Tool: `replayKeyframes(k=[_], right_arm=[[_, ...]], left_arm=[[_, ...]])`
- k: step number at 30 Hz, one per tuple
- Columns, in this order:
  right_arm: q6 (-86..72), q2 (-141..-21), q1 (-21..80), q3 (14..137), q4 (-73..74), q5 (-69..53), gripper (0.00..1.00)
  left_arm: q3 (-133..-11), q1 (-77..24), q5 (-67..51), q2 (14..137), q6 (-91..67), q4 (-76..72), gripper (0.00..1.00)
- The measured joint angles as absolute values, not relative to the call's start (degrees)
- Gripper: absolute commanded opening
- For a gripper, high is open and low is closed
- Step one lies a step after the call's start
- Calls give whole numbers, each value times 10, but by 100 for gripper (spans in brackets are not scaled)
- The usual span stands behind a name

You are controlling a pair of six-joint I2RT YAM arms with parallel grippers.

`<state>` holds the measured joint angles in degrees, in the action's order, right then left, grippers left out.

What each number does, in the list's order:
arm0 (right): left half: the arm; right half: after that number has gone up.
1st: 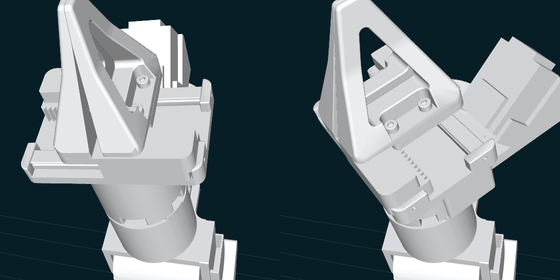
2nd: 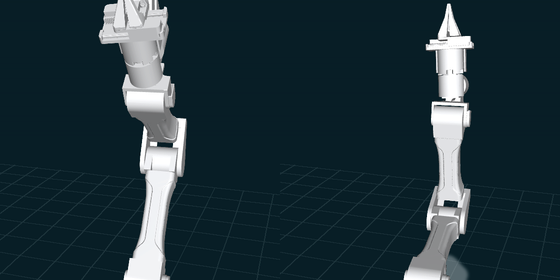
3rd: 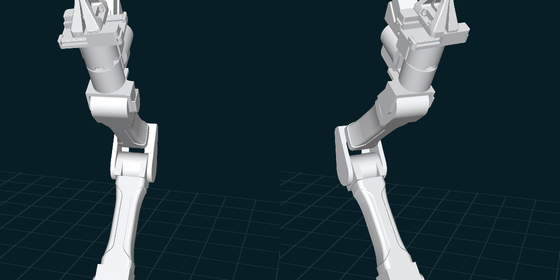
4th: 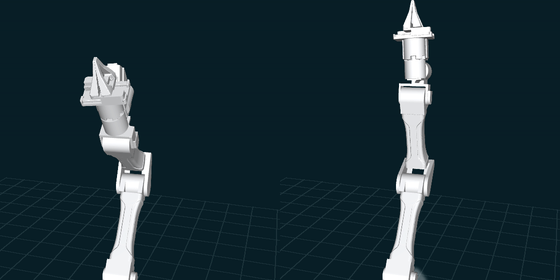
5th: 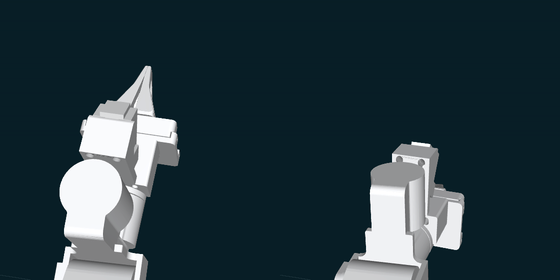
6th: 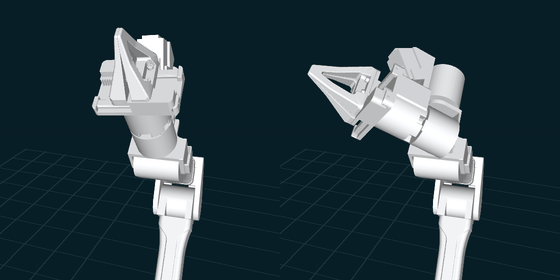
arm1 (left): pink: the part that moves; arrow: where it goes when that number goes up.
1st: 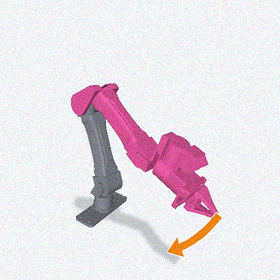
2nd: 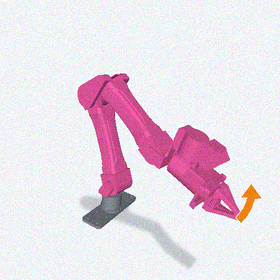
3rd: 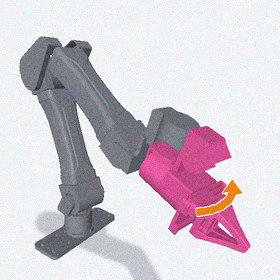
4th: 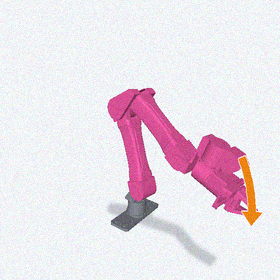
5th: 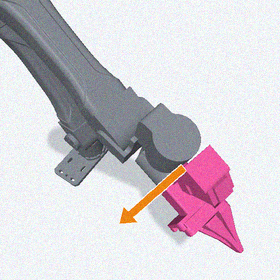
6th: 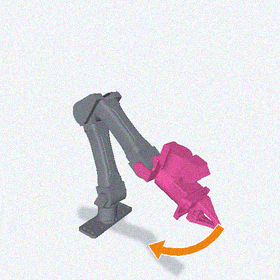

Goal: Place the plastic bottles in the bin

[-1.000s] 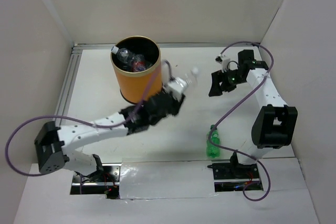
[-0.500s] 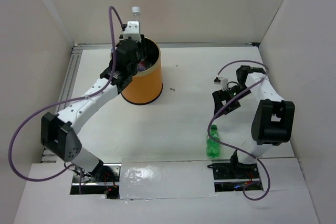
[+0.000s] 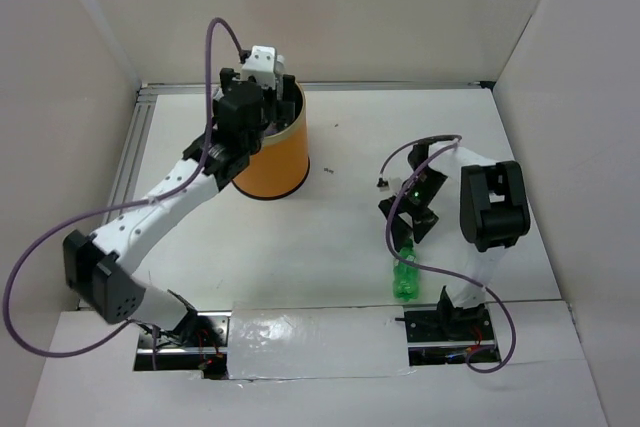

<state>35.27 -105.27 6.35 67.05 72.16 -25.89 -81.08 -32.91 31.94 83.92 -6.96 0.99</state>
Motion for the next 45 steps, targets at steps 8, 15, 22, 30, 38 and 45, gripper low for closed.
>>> replayKeyframes(k=[8,15,22,30,38,45], right_arm=[[296,-1086,81,684,722,-190,91],[267,-1152,151,690,729,-167,61],[265,-1175,175,715,742,-181,8],[323,-1176,167,919,751,-202,0],[393,-1184,144,1466,696,-241,0],[322,-1020,207,1303,426,-278,0]], left_arm=[[-695,-408,335,619,-50,-13,100],[-601,-453,347,575,-66,15,100],[-566,-501,349,517,-70,60,100],[-532,-528,356,414,-121,93,100],[-455,-544,321,385,-232,196,100],[-348,-552,289,341,-355,276,100]])
